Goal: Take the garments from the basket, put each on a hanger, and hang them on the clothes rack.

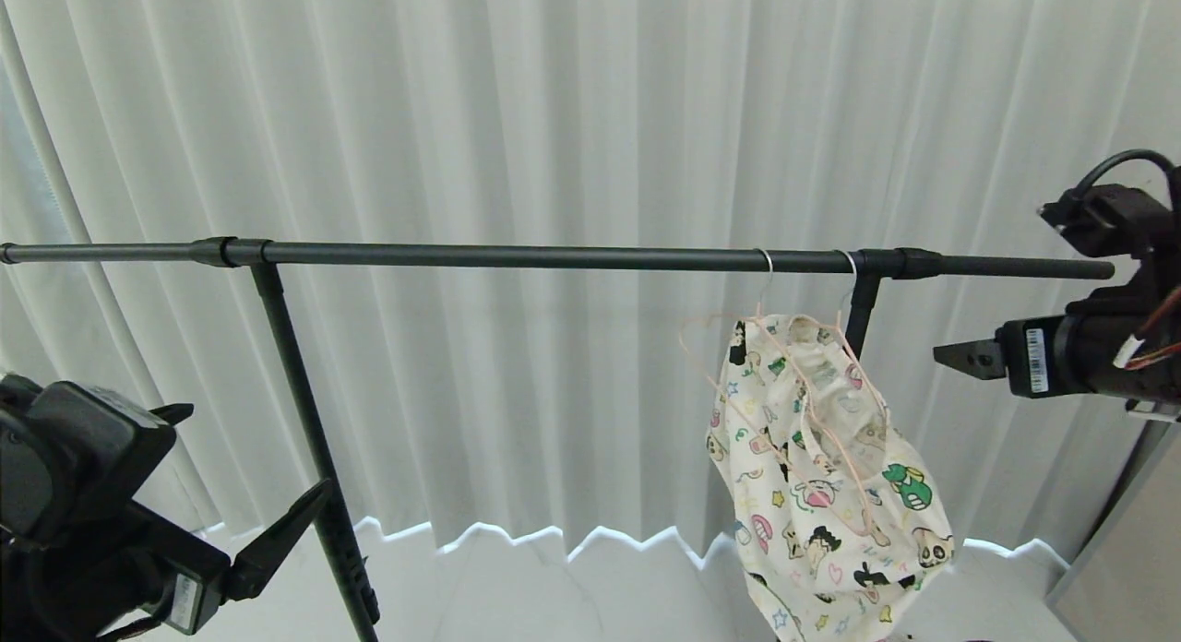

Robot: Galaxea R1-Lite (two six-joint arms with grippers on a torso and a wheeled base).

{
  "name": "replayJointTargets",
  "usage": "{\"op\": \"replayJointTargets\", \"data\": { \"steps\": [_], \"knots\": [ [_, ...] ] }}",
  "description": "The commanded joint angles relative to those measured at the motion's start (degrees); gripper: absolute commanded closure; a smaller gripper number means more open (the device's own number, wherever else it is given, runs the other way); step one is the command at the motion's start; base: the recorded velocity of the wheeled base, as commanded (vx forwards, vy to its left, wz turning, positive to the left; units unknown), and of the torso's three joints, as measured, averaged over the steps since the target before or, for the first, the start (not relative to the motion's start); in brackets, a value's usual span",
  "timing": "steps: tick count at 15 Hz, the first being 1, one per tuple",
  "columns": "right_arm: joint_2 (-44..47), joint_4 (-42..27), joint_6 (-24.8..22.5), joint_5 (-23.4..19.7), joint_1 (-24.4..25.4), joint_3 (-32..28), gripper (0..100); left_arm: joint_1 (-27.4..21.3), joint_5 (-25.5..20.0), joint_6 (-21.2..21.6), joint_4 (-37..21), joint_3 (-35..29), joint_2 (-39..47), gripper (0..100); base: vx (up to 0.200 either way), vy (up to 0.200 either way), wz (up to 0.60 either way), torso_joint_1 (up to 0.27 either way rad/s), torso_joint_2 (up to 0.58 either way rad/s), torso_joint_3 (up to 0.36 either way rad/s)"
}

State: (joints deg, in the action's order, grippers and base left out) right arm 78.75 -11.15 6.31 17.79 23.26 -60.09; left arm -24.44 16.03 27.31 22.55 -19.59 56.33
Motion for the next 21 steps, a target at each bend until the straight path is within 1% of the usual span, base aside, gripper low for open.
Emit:
{"op": "replayJointTargets", "data": {
  "steps": [1,2,3,4,6,7,9,10,11,13,17,18,21],
  "knots": [
    [-5.36,0.08,-5.0,1.64,-4.1,3.13,0,3.61,-0.03,-0.85,0.04,0.25,0.18,0,-0.2,0.0,0.0,0.002,0.0,0.007],
    [-6.59,0.26,-8.86,1.99,-6.65,4.89,0,5.28,-0.03,-1.73,0.04,0.17,0.27,0,-0.2,0.0,0.0,0.007,0.0,-0.002],
    [-7.82,0.87,-11.41,1.99,-8.49,6.21,0,7.13,-0.03,-2.61,0.04,0.25,0.27,0,-0.2,0.0,0.0,0.007,0.0,-0.012],
    [-9.05,3.16,-12.99,1.99,-9.37,8.5,0,9.59,-0.03,-3.31,0.04,0.52,0.27,0,-0.2,0.0,0.0,-0.012,0.0,0.002],
    [-10.28,10.45,-14.22,2.6,-10.16,13.51,0,13.19,-0.12,-3.58,0.04,1.66,0.09,0,-0.2,0.0,0.0,-0.01,0.0,0.005],
    [-10.81,13.79,-16.07,3.57,-11.04,15.61,0,14.16,-0.12,-4.28,0.04,2.28,0.01,0,-0.2,0.0,0.0,-0.002,0.0,-0.002],
    [-11.25,18.89,-20.47,3.92,-13.59,19.13,0,15.13,-0.03,-5.69,0.04,3.33,0.09,0,-0.2,0.0,0.0,0.0,0.0,0.002],
    [-11.34,21.17,-22.05,3.92,-14.56,20.45,0,16.0,-0.03,-5.86,0.04,3.68,0.27,0,-0.2,0.0,0.0,0.007,0.0,-0.002],
    [-11.34,23.37,-22.57,3.92,-15.26,21.77,0,16.44,-0.03,-5.86,0.04,4.03,0.18,0,-0.2,0.0,0.0,0.002,0.0,0.002],
    [-11.34,24.6,-22.75,3.92,-16.32,23.0,0,16.97,-0.03,-5.69,0.04,4.03,0.01,0,-0.2,0.0,0.0,-0.002,0.01,0.002],
    [-11.08,24.78,-26.62,3.66,-20.89,23.0,0,17.15,0.23,-5.77,0.04,3.86,-0.96,0,0.0,0.0,0.0,0.0,0.0,0.0],
    [-10.99,24.78,-27.5,3.4,-21.24,23.0,0,17.15,0.84,-5.86,0.04,4.21,-1.66,0,0.0,0.0,0.0,0.0,0.0,0.0],
    [-10.9,25.22,-27.67,3.4,-21.15,23.0,0,17.15,1.72,-5.69,0.04,4.65,-4.39,0,0.0,0.0,0.0,-0.017,0.03,0.019]
  ]
}}
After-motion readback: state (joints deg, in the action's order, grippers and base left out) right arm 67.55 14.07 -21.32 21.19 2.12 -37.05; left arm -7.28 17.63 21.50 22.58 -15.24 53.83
